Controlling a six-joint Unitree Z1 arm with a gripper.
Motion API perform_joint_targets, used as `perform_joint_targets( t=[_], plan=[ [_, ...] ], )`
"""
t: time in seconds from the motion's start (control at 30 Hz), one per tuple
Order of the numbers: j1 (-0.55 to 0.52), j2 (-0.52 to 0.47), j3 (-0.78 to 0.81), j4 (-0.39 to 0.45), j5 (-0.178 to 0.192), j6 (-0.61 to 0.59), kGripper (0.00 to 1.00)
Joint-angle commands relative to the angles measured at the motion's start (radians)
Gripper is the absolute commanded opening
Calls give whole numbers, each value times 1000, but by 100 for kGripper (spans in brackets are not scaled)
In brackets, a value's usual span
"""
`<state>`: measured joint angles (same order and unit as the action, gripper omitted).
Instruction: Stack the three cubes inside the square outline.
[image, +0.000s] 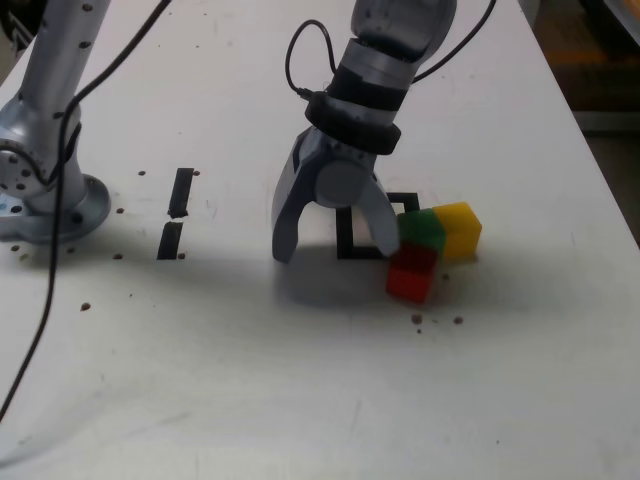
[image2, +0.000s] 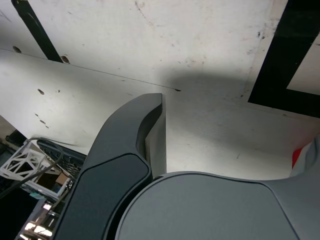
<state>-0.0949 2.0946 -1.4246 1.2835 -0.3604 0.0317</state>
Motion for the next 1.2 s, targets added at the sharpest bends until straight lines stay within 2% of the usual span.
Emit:
perform_joint_targets(
  t=[0.0, 0.37, 0.67, 0.93, 1.17],
  plan=[
    [3, 6, -16, 0, 0, 6, 98],
    [3, 41, -131, -9, 34, 62, 98],
    [1, 45, -160, -30, 51, 95, 99],
    [-24, -41, -148, -14, 123, 46, 100],
    [-99, -142, -143, -21, 196, -12, 100]
  ],
)
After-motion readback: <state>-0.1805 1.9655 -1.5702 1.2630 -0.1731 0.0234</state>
